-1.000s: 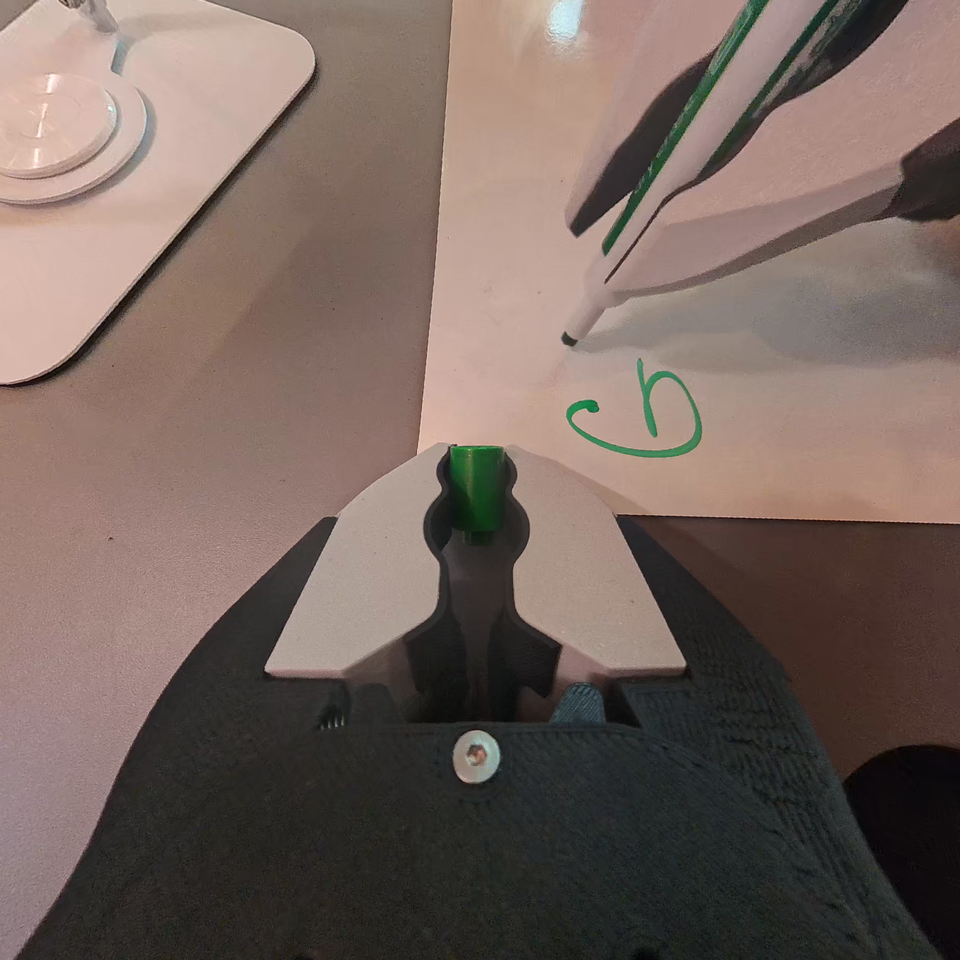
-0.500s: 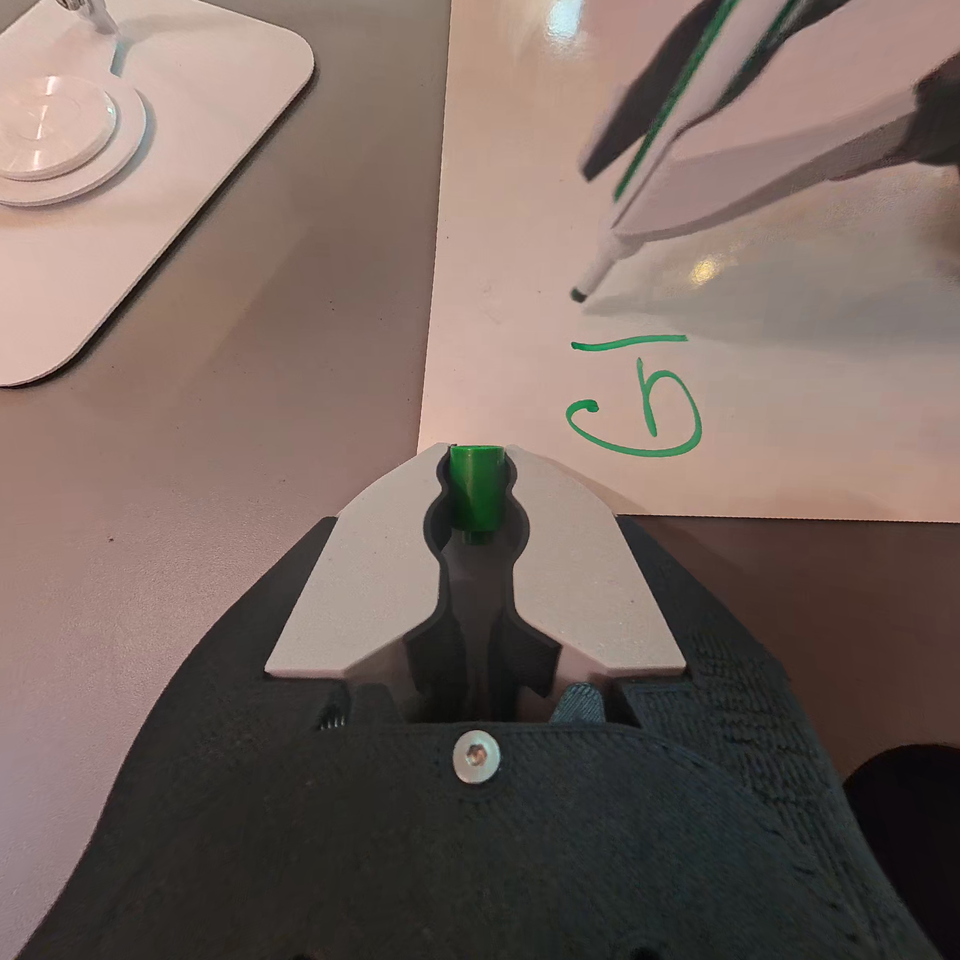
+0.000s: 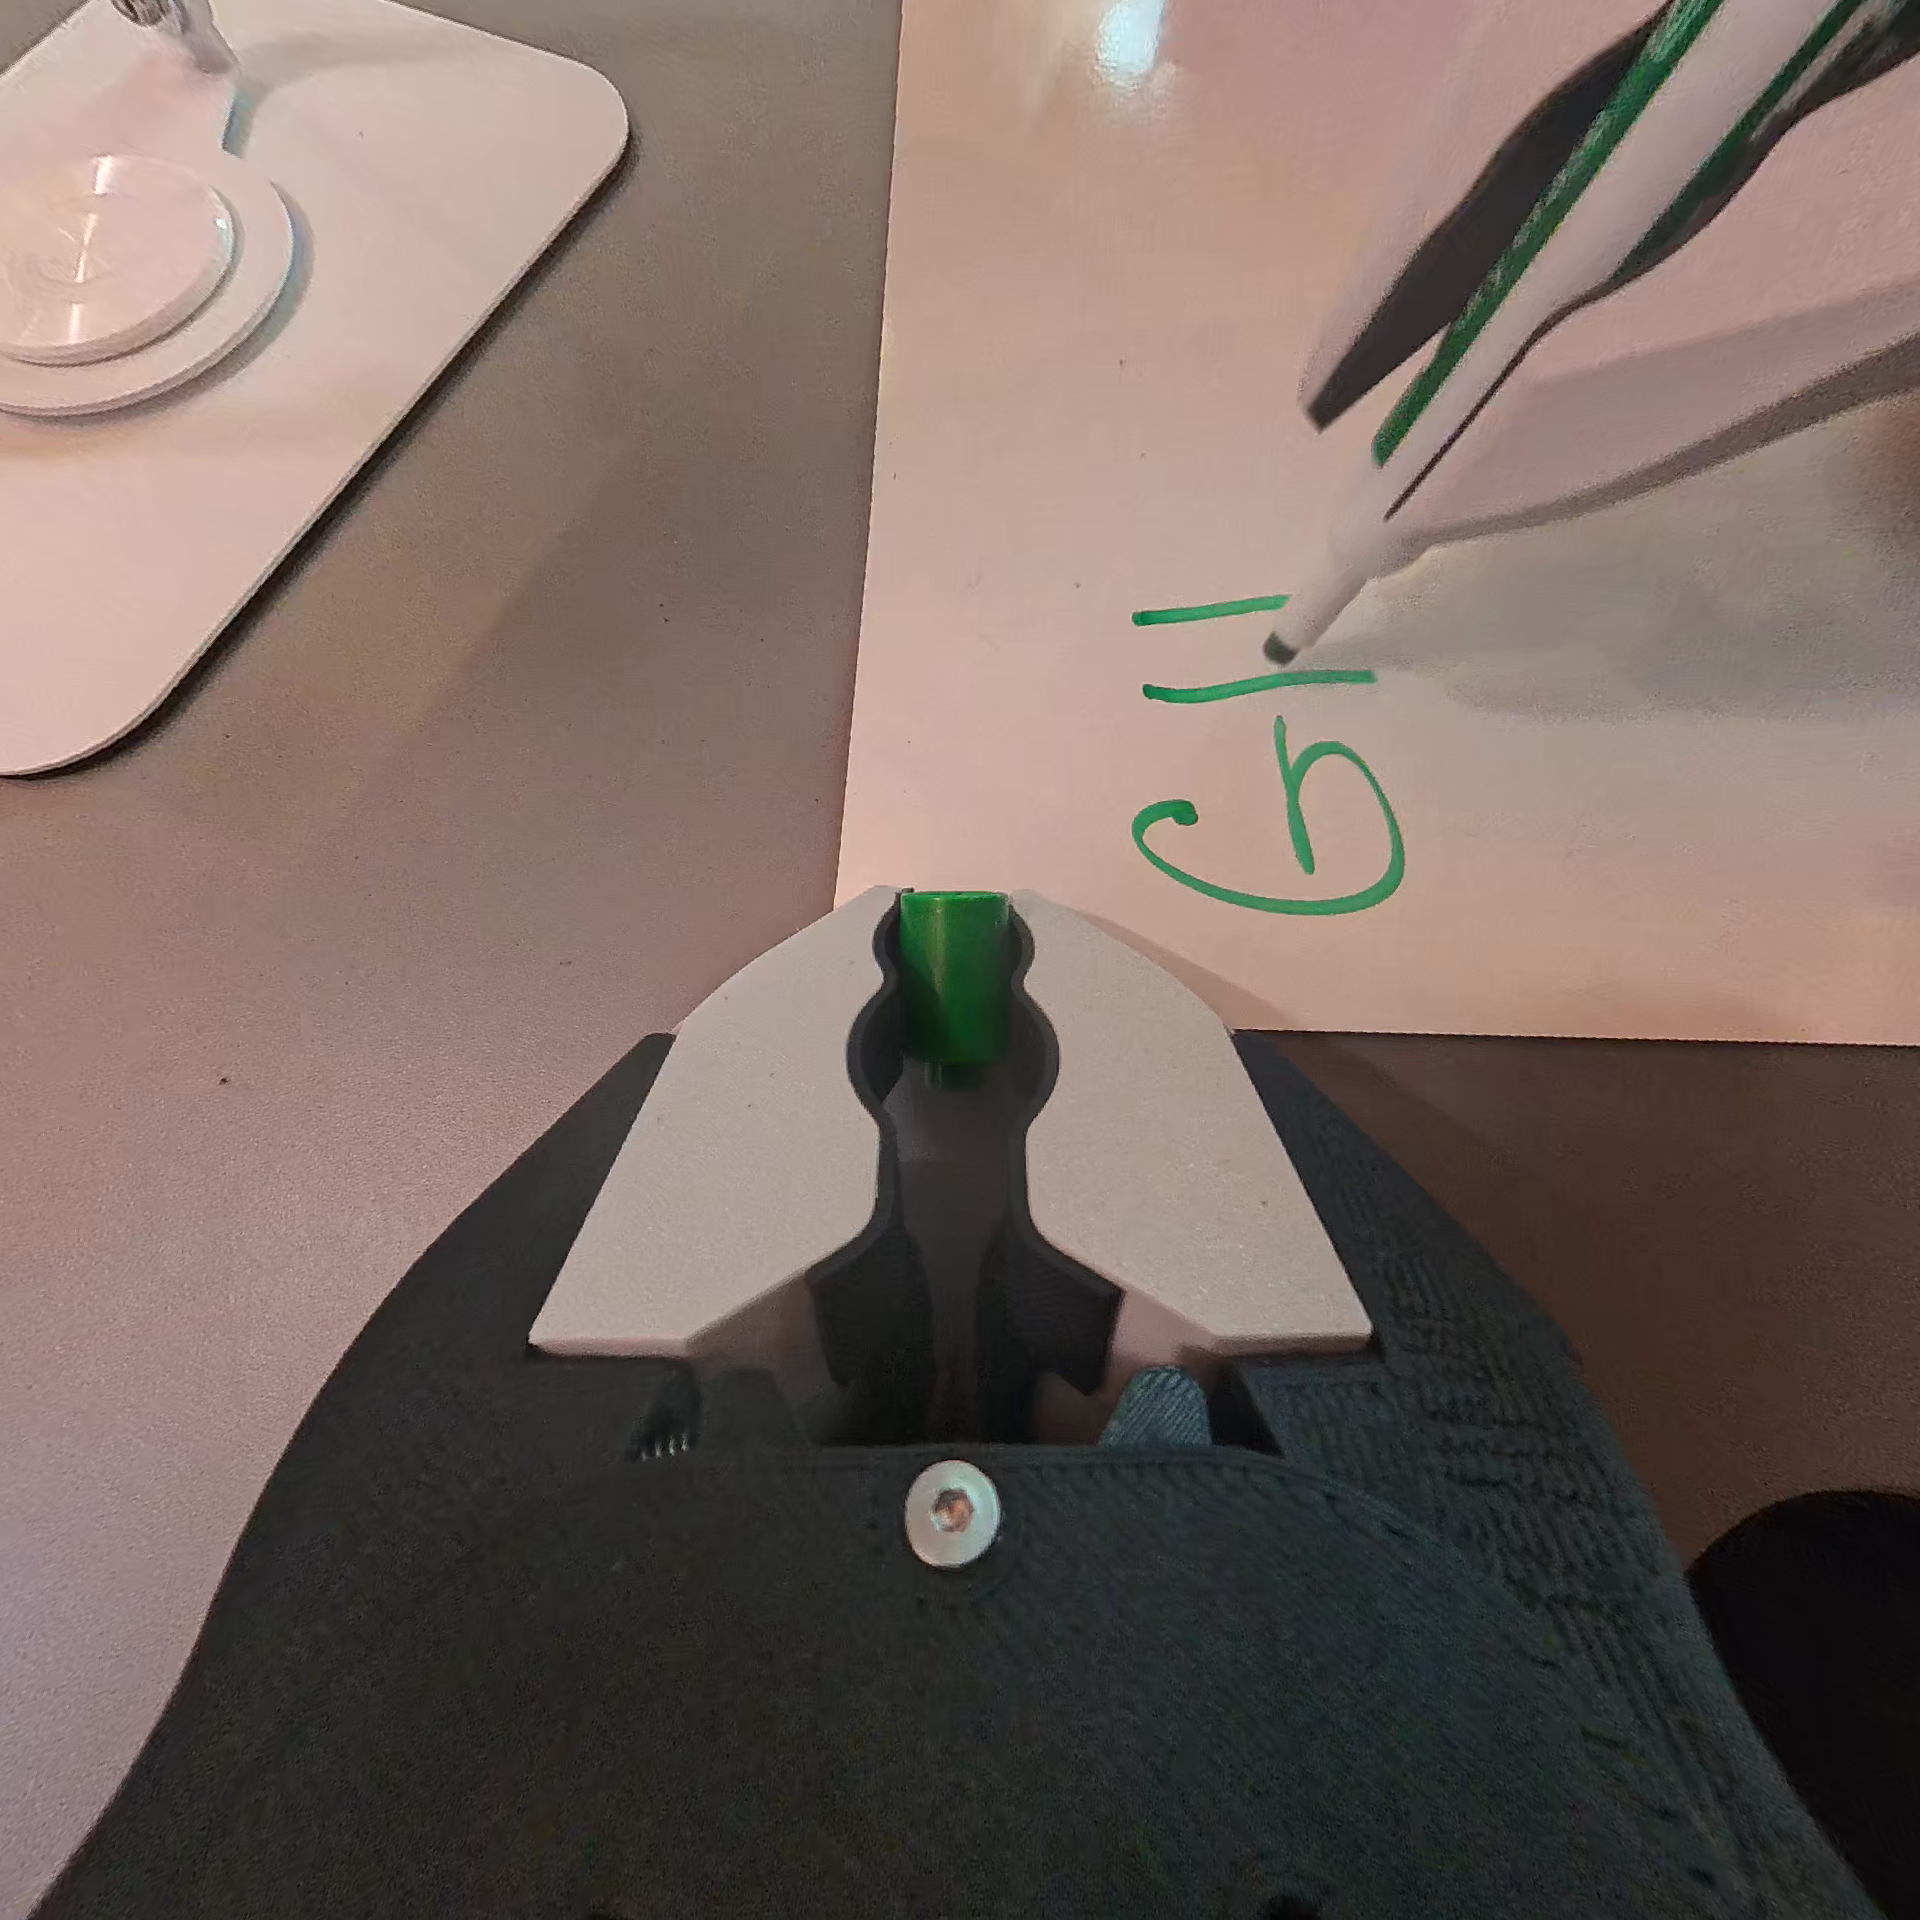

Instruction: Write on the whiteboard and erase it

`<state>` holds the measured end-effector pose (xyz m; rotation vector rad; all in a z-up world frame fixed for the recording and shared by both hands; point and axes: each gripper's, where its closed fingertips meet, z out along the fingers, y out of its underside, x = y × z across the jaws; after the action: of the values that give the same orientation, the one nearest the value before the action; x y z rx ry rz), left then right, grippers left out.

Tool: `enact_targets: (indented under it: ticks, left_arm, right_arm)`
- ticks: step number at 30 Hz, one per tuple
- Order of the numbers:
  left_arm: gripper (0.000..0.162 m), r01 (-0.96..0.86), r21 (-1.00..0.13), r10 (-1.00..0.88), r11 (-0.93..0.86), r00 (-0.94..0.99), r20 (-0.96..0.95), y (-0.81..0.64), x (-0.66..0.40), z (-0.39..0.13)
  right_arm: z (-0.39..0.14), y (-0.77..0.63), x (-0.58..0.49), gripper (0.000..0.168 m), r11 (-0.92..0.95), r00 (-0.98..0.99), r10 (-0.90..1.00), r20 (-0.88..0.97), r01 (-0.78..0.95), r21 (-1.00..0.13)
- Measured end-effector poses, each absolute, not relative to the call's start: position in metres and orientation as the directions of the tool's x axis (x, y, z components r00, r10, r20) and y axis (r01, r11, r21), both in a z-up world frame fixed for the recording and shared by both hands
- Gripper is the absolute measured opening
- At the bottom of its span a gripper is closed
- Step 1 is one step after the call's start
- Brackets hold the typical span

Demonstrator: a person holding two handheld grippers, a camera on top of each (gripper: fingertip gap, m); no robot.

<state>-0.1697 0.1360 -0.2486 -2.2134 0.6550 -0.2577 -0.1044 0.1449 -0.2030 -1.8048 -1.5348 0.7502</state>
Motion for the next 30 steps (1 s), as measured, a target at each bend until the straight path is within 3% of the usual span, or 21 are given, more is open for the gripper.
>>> enact_targets:
  ticks: [8,22,30]
  left_arm:
    - [0.016,-0.371,-0.749,-0.534,-0.549,0.845,-0.027,0.136,-0.17,-0.249]
    - [0.017,-0.37,-0.749,-0.534,-0.549,0.845,-0.026,0.136,-0.17,-0.249]
    - [0.017,-0.371,-0.749,-0.536,-0.548,0.844,-0.026,0.136,-0.169,-0.249]
  right_arm:
    - [-0.194,0.17,-0.101,0.019,-0.126,0.202,0.979,-0.005,0.59,-0.797]
    - [-0.21,0.178,-0.074,0.019,-0.183,0.252,0.968,-0.006,0.69,-0.7]
    - [-0.193,0.183,-0.083,0.019,-0.16,0.258,0.966,0.005,0.613,-0.774]
